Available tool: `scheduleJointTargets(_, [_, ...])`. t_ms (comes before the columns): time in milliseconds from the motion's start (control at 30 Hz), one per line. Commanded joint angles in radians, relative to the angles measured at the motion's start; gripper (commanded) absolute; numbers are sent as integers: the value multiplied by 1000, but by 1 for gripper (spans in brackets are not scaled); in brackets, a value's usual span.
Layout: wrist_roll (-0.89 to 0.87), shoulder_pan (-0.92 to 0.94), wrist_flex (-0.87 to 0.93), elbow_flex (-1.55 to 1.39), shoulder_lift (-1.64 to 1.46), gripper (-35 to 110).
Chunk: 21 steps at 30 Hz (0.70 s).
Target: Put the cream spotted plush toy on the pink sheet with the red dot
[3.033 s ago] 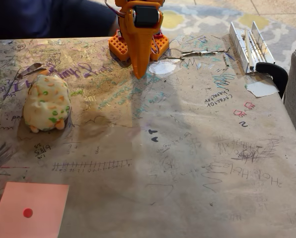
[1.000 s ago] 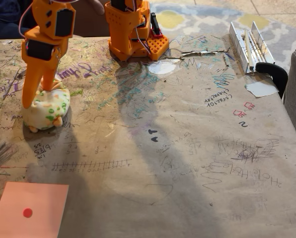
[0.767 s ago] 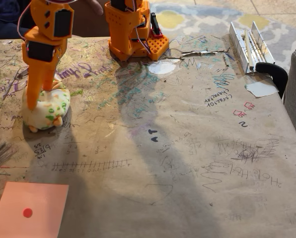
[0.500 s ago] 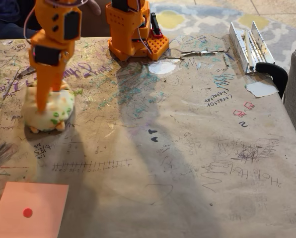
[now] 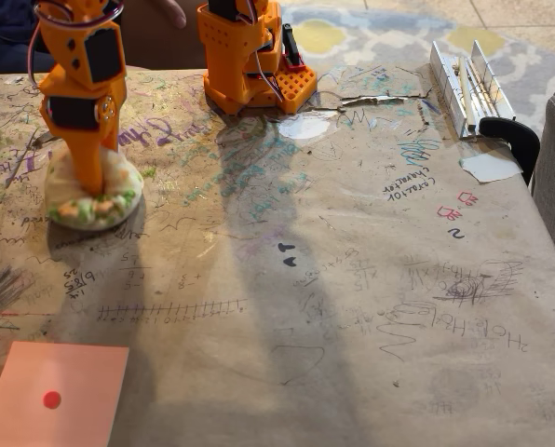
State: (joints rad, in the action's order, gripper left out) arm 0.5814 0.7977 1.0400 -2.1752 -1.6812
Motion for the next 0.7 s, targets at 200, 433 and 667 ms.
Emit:
scheduleJointTargets(200, [-285,-258,-6,-170,-822,0])
scheduleJointTargets(433, [-509,-681,307,37,-1299,0])
scheduleJointTargets(667, [-534,-732,466,258,-1376,0])
